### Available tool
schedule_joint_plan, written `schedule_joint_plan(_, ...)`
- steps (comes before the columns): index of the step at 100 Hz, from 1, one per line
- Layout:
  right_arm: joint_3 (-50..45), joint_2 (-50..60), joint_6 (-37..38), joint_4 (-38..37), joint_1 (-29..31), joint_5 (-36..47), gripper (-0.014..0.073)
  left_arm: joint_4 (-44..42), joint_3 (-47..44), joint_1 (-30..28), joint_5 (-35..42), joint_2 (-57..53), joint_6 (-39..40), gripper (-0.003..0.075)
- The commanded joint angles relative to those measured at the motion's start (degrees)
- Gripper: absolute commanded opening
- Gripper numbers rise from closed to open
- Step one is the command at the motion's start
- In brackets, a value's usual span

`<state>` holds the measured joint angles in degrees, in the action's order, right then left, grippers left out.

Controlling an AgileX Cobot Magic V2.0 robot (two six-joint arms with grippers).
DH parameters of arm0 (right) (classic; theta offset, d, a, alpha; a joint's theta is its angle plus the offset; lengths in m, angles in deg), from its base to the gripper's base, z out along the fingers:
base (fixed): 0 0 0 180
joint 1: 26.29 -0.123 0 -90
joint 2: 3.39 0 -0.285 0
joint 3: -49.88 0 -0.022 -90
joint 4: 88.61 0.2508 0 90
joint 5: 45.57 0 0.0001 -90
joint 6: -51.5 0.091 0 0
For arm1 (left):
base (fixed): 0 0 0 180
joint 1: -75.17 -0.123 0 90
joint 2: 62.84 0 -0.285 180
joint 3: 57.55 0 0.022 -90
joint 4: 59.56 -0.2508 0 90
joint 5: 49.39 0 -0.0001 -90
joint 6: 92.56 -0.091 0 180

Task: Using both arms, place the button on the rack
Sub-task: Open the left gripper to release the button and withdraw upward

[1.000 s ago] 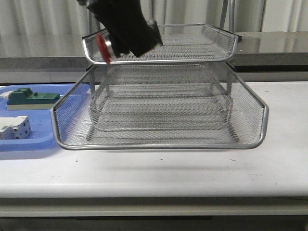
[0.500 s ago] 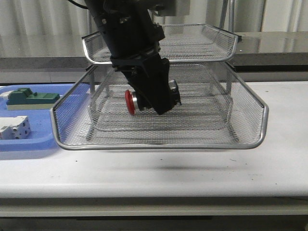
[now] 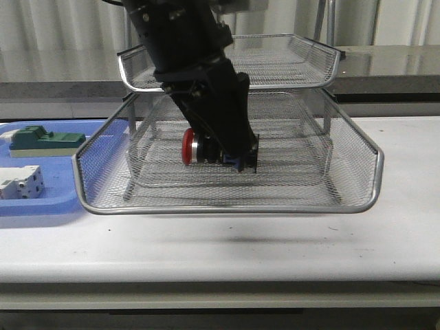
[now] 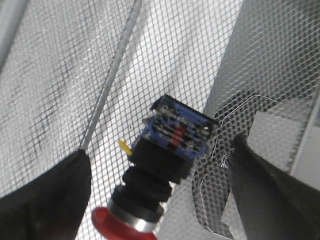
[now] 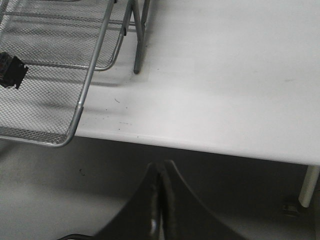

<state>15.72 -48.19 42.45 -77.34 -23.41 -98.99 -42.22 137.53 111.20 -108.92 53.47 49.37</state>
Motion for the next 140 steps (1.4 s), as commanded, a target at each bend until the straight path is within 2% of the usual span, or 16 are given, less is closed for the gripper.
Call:
schedule_joint_plan(1,1.92,0.07,-0.1,0.22,0.29,2.93,-0.0071,1.87,1.66,-0.79,-0.97,-5.7,2.69,0.0547)
schedule_joint_plan(26,1.92,0.07,-0.1,0.22,0.29,2.93,-0.0071,-1.46,1.66,-6.47,-7.8,-12.49,6.08,0.0547)
schedule_joint_plan(44,1.92,0.07,-0.1,0.22,0.29,2.93,-0.0071,-3.0,-0.59,-14.9,-9.24,-18.48,8.1,0.0547)
schedule_joint_plan(64,1.92,0.07,-0.1,0.22,0.29,2.93,-0.0071,-3.0,-7.77,-25.03,-7.2,-27.32,11.07,0.0546)
schedule_joint_plan(90,1.92,0.07,-0.1,0.22,0.29,2.93,-0.0071,-2.9,-23.99,-32.32,6.39,-43.87,12.95,0.0547)
schedule_joint_plan(111,1.92,0.07,-0.1,0.22,0.29,2.93,-0.0071,-1.65,-39.59,-32.49,21.99,-58.89,13.42,0.0547)
schedule_joint_plan(140,1.92,0.07,-0.1,0.22,0.29,2.93,-0.0071,2.17,-60.9,-32.49,39.49,-77.91,13.42,0.0547)
